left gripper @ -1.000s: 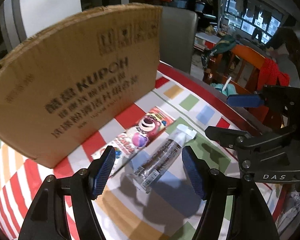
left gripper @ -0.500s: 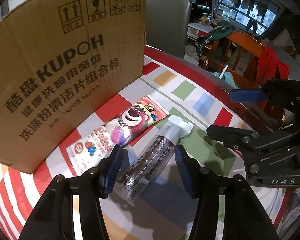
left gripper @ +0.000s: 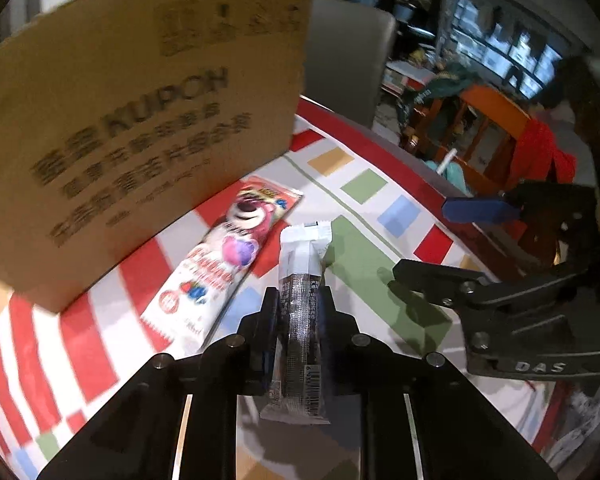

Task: Organize snacks
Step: 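Grasp the clear strip packet with the left tool, then grasp the pink strawberry-bear packet with the right tool while the left tool holds the strip packet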

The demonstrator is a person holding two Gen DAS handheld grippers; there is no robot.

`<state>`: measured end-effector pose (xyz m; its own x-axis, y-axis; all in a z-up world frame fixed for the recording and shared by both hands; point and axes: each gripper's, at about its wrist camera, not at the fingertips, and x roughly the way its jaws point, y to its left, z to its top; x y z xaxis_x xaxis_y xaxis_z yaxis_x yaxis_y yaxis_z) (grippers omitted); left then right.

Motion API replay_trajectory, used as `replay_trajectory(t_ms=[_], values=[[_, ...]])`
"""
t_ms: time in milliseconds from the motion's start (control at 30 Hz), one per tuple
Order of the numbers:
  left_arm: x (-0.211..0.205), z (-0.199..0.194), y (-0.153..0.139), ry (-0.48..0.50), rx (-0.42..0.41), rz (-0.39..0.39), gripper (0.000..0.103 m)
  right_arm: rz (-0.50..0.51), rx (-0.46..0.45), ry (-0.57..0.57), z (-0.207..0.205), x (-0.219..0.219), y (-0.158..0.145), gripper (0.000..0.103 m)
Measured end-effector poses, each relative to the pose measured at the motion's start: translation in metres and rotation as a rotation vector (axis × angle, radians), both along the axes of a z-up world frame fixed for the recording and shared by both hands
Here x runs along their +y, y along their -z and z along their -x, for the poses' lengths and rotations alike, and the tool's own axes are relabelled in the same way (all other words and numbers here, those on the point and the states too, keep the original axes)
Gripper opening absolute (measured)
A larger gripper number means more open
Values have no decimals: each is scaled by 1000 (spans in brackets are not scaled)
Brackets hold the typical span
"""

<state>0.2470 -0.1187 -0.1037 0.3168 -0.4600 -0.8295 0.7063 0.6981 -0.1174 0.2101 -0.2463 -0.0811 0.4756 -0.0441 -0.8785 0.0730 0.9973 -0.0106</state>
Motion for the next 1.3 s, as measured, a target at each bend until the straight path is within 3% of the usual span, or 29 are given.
replay_trajectory(t_ms=[500, 800, 967, 1300], values=[[83, 5, -32, -372, -98, 49, 19, -150, -84, 4, -30, 29, -15, 67], [107, -1, -24, -458, -86, 57, 19, -284, -48, 74, -64, 44, 8, 67], [115, -8, -22, -498, -84, 71, 19, -285, -50, 127, -77, 50, 16, 67], [123, -13, -17, -532, -64, 95, 19, -110, -105, 149, -88, 81, 21, 67]])
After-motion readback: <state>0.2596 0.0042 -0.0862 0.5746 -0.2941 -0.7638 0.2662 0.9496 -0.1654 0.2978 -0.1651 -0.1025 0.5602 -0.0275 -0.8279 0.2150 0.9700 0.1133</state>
